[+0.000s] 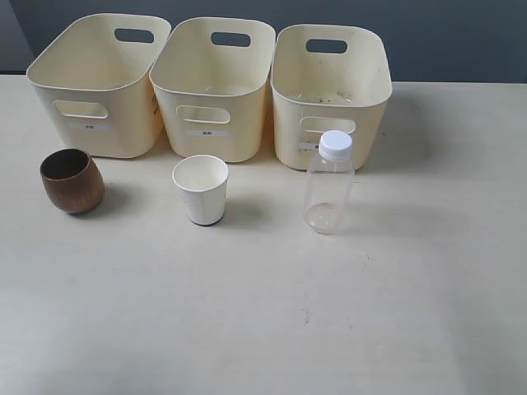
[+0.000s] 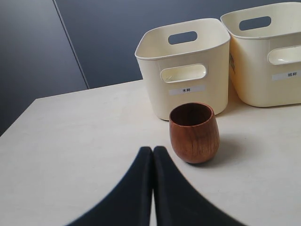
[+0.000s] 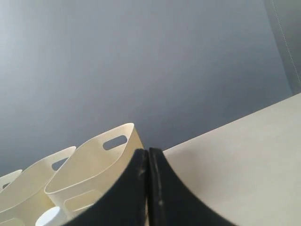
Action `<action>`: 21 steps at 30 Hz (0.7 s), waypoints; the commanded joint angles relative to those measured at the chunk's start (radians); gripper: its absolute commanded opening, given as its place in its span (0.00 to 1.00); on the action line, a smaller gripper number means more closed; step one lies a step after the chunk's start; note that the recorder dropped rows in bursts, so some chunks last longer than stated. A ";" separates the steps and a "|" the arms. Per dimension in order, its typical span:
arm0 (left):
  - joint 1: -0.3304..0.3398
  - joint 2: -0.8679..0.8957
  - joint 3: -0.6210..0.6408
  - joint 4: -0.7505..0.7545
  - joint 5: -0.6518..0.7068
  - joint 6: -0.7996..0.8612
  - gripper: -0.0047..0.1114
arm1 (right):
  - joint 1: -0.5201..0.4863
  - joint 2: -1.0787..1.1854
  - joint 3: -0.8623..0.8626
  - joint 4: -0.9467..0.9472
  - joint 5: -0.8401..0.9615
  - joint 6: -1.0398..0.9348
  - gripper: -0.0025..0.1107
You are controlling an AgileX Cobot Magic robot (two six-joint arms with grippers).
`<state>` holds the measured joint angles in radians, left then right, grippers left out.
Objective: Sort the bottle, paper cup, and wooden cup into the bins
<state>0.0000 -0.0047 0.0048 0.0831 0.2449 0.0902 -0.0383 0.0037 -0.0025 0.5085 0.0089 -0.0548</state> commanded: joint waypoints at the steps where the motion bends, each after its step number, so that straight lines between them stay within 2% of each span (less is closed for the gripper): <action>1: -0.004 0.005 -0.005 -0.002 -0.013 -0.001 0.04 | -0.006 -0.004 0.003 -0.003 -0.044 -0.001 0.02; 8: -0.004 0.005 -0.005 -0.002 -0.013 -0.001 0.04 | -0.006 -0.004 0.003 -0.005 -0.076 0.009 0.02; 21: -0.004 0.005 -0.005 -0.002 -0.013 -0.001 0.04 | -0.006 0.003 -0.192 -0.003 -0.009 0.009 0.02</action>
<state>0.0000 -0.0047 0.0048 0.0831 0.2449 0.0902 -0.0383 0.0037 -0.1488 0.5085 -0.0174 -0.0454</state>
